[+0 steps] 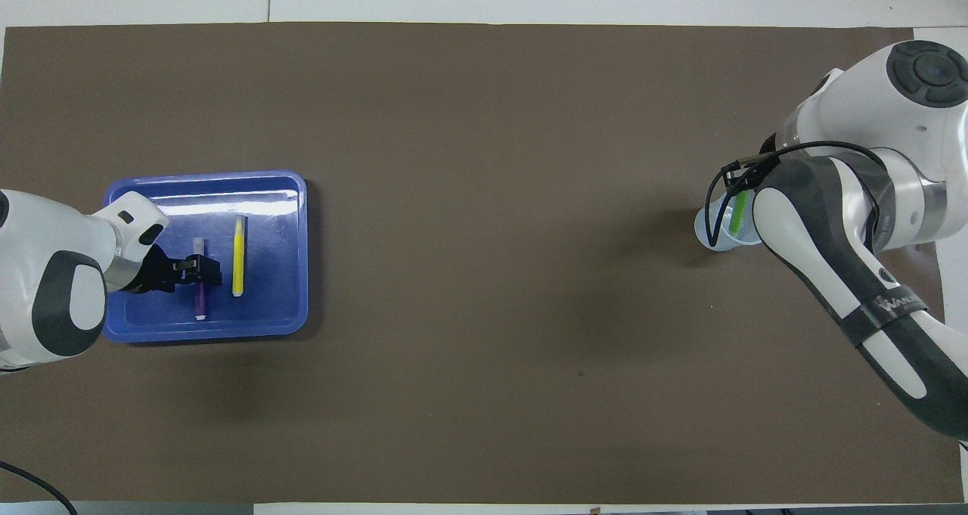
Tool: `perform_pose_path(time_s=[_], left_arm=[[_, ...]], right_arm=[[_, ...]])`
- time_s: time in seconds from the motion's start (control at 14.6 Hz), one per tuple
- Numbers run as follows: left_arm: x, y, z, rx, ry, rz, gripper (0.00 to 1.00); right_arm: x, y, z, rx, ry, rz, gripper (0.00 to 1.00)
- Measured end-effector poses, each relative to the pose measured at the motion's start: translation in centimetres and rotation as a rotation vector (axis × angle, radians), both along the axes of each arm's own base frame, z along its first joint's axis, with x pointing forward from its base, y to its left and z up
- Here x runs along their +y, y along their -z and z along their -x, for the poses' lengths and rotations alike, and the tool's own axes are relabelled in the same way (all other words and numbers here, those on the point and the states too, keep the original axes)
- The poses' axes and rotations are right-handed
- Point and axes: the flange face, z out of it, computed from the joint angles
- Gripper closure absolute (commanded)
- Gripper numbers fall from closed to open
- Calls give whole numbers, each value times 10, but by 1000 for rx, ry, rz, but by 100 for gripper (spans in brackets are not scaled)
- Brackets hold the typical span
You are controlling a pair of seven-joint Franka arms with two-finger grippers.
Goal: Right arm passes pens to left for tray arrangement
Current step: 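Grasp the green pen and carry it toward the left gripper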
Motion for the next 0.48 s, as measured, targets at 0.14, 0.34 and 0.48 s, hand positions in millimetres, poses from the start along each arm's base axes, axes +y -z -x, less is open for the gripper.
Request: perform_pose_path(time_s=[0.14, 0.34, 0.48], left_arm=[[0, 0, 0, -2, 0, 0, 0], [0, 0, 0, -3, -1, 0, 0], [0, -3, -2, 0, 0, 1, 0]], right_arm=[[0, -1, 0, -1, 0, 0, 100], [0, -4, -1, 3, 0, 1, 100], [4, -23, -4, 17, -3, 6, 100]])
